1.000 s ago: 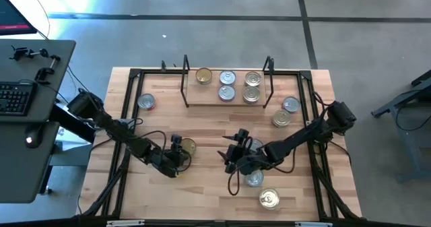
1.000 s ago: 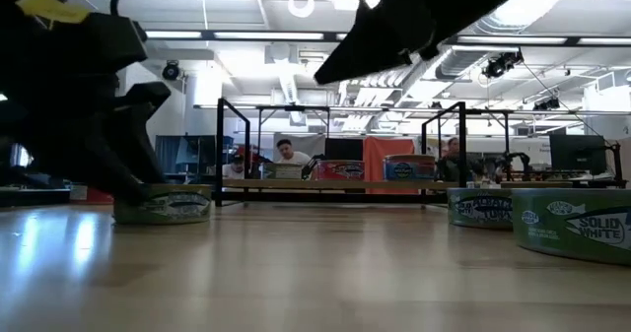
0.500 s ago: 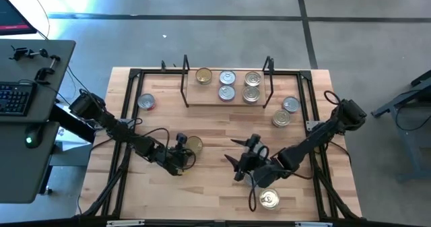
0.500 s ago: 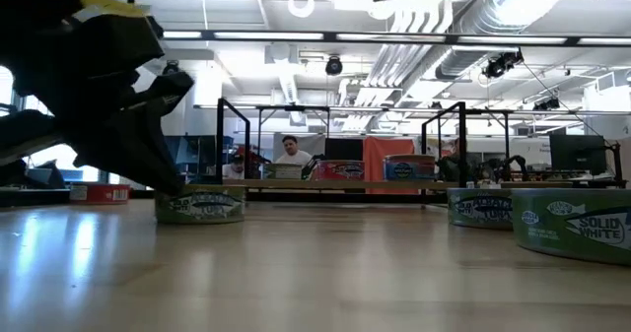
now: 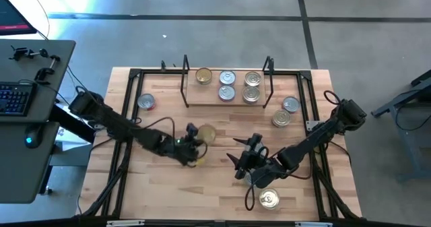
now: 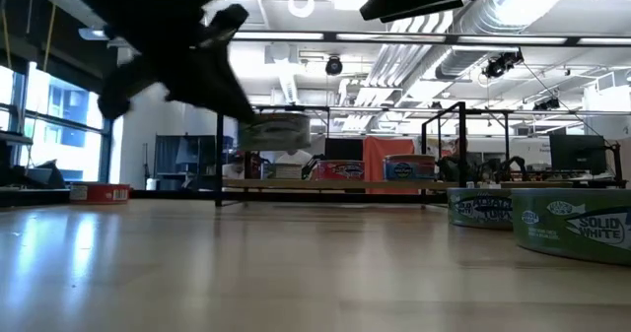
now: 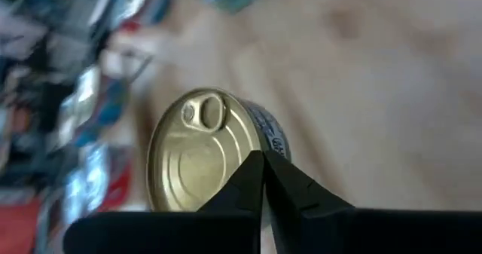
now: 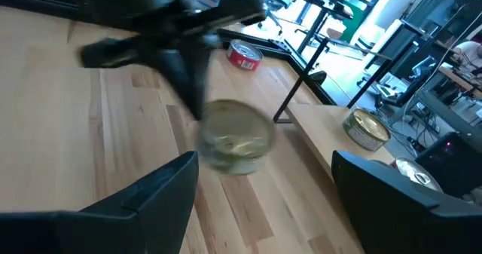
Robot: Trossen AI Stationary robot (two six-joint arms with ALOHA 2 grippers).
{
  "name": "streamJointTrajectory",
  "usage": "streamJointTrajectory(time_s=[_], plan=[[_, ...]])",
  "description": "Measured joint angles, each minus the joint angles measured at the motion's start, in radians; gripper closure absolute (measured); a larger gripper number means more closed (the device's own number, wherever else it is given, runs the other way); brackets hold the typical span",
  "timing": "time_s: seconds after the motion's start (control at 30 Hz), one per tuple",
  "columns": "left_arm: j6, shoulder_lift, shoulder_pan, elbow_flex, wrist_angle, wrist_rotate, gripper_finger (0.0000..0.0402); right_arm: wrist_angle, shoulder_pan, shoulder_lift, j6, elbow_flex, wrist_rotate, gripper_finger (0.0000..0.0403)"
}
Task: Stack canned seafood by type on shelf
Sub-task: Put the green tuna can and align with the other green tuna can on the shelf
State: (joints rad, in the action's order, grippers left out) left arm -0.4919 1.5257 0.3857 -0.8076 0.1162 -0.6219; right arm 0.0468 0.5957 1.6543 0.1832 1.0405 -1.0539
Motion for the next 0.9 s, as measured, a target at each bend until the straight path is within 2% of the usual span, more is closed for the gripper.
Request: streamJointTrajectory(time_s=[0.13,0.27,0.5,0.7,0.9], plan=[[0.046,0.000,-0.120,-0.021,-0.004,-0.036,0.0401,0.002,0.000,0.000,0.000,0.000,0.000,0.0108],[0.101,0.000,-0.276,-0.029,-0.011,0.055,0.0401,0.003,0.000,0.000,0.000,0.000,0.000,0.0108],[0.003,0.005,-0.488,-0.029,-0.066,0.210,0.0401,0.014,-0.006,0.000,0.000,0.000,0.000,0.0108],[-0.034,0.005,-0.574,-0.029,-0.069,0.229,0.0401,0.018,-0.007,0.001,0.012,0.000,0.001,0.0108],[-0.018,0.005,-0.605,-0.029,-0.071,0.231,0.0393,0.025,-0.007,0.001,0.026,0.000,0.003,0.0108]])
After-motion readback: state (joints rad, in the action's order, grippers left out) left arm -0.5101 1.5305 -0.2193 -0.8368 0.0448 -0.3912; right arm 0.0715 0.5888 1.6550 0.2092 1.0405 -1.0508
